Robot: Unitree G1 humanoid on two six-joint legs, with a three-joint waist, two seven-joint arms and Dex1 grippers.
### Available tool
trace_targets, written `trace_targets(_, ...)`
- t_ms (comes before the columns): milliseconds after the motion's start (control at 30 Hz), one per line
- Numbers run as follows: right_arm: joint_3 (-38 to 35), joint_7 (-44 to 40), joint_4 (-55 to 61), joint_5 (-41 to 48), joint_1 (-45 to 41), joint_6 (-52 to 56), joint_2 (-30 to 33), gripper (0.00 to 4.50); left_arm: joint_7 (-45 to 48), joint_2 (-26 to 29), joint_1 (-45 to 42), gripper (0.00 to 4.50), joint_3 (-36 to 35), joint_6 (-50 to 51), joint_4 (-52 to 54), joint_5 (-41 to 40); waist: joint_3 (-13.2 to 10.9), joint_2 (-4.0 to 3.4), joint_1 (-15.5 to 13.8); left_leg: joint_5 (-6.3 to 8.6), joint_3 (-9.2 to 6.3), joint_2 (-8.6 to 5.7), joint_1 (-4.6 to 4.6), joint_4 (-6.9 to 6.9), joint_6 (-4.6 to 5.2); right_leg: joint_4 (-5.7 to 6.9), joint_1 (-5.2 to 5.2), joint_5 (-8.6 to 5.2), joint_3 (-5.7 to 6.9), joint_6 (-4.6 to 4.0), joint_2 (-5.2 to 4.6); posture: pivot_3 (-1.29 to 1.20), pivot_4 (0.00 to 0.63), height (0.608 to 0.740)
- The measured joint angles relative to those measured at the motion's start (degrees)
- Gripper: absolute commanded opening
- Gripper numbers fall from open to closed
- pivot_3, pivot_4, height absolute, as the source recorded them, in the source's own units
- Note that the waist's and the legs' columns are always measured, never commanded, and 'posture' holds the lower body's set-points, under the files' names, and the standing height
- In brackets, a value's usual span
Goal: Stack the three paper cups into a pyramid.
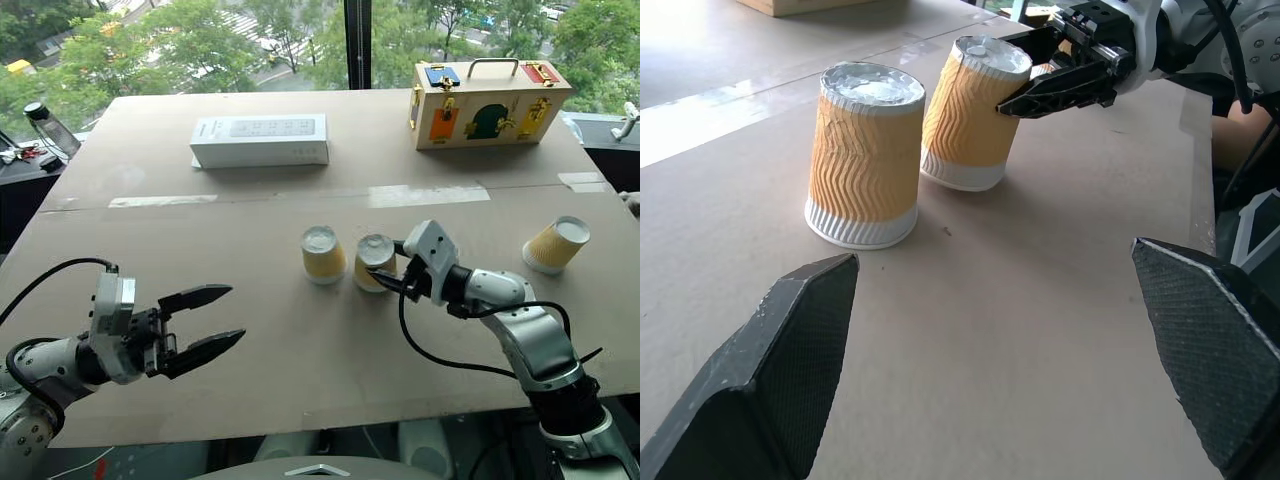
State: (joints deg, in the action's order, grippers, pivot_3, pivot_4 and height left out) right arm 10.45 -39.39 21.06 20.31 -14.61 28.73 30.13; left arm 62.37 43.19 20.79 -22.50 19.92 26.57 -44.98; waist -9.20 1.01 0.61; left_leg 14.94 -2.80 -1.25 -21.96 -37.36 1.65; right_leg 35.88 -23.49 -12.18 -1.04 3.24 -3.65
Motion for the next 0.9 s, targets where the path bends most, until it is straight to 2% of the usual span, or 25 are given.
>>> trace_targets(300,1.72,0.04,-3.64,-2.68,-2.62,-0.21,-2.75,2.07,3.37,-0.17,0.03,4.5,-0.59,-3.05,-2.4,1.8,0.0,0.0,0.18,0.0,-0.01,0.01,-0.01,0.03,0.0,-0.01,-0.02,0.01,0.02,-0.01,-0.01,0.0,0.15,0.74)
trace_targets(333,1.8,-0.01,-3.77,-3.06,-2.77,-0.29,-2.95,3.04,3.59,-0.17,0.05,4.5,-0.59,-3.14,-2.42,1.94,0.0,0.0,0.16,0.0,-0.01,0.01,-0.01,0.03,0.0,-0.01,-0.02,0.01,0.02,-0.01,-0.01,0.0,0.15,0.74)
trace_targets(400,2.02,-0.04,-4.33,-3.37,-2.93,-0.27,-3.65,3.87,3.93,-0.17,-0.3,4.5,-0.61,-3.13,-2.59,1.92,0.01,0.01,0.17,0.0,-0.03,0.01,0.0,0.02,0.0,0.0,-0.01,0.01,0.04,-0.01,-0.01,0.0,0.15,0.74)
trace_targets(467,2.41,-0.18,-4.77,-3.52,-2.89,-0.18,-4.14,4.4,4.29,-0.16,-0.35,4.5,-0.76,-3.12,-2.6,1.9,0.0,0.0,0.17,0.0,-0.02,0.01,0.0,0.02,0.0,0.0,-0.01,0.01,0.03,-0.01,-0.01,0.0,0.15,0.74)
trace_targets(700,0.64,-1.33,-3.13,-2.21,-1.29,-0.11,-2.97,4.4,4.61,-0.29,-1.67,4.5,-0.77,-2.58,-2.25,0.49,-0.01,-0.02,-0.04,0.0,-0.07,0.0,-0.04,0.02,0.0,-0.02,-0.01,0.01,0.08,-0.01,-0.04,0.0,0.15,0.74)
trace_targets(800,-4.98,-2.2,2.68,1.18,2.12,0.58,0.43,4.4,4.49,-0.13,-2.62,4.5,-0.64,-0.3,-0.43,-2.13,-0.04,-0.04,-0.24,0.01,-0.1,-0.03,-0.09,0.01,0.0,-0.03,-0.02,0.01,0.1,0.0,-0.08,0.0,0.15,0.74)
trace_targets(900,-15.12,-3.61,10.63,8.12,7.36,2.32,4.7,4.4,4.38,0.41,-4.95,4.5,0.22,2.38,1.9,-5.16,-0.05,-0.05,-0.39,0.01,-0.13,-0.03,-0.09,0.01,0.0,-0.03,0.0,0.01,0.13,0.02,-0.09,0.0,0.15,0.74)
